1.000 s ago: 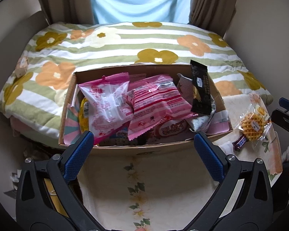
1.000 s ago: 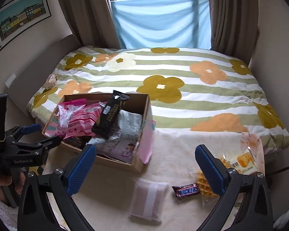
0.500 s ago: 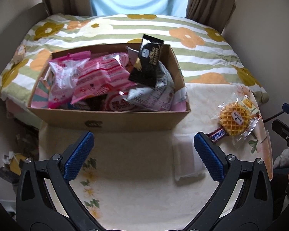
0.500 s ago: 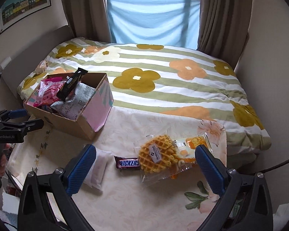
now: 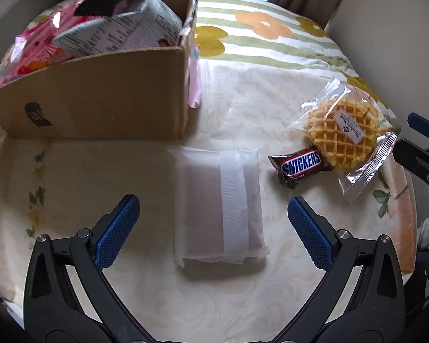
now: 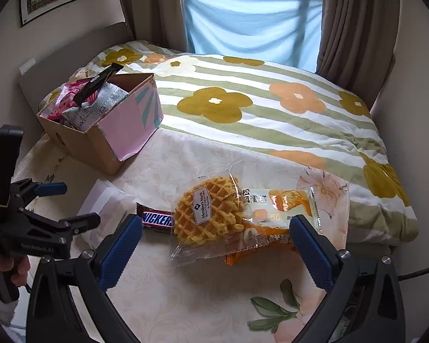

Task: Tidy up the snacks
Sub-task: 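Withdraw both tools toward the white pad and the waffle packet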

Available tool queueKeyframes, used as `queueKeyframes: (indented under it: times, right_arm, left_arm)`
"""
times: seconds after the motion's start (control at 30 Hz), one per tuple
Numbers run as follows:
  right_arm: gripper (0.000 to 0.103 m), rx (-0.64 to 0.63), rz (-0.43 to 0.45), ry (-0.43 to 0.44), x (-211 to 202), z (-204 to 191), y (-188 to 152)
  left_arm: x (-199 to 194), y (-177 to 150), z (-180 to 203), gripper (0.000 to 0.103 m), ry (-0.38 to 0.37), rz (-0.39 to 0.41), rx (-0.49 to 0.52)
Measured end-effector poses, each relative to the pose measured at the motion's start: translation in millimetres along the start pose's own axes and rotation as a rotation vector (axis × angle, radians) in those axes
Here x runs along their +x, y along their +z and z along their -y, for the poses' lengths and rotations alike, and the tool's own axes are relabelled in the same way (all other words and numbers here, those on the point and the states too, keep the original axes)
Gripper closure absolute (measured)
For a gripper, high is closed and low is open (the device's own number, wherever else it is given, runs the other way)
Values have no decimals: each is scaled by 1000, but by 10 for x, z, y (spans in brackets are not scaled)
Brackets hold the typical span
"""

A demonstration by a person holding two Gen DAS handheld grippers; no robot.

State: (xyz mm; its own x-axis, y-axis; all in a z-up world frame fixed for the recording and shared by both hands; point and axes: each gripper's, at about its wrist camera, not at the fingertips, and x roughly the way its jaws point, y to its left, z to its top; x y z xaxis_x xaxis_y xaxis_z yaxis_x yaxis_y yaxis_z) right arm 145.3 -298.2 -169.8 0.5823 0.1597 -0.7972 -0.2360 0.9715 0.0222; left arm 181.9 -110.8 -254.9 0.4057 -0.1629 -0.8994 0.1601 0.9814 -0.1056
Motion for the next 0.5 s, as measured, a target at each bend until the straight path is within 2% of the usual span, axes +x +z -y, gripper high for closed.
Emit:
queueKeyframes:
  times: [0.3,0.4,0.5]
  right_arm:
    - [1,-99,24,-17,374,-136,-21]
    - [1,-128,26,-34,441,-154,-21]
    - [1,-165,25,-58,489,-187,-28]
  left_arm:
    - [202,-118,34,0,31,45,-29]
    - [227,-160,67,1,61,64,-10]
    - [227,-174,103,9,72,73,7]
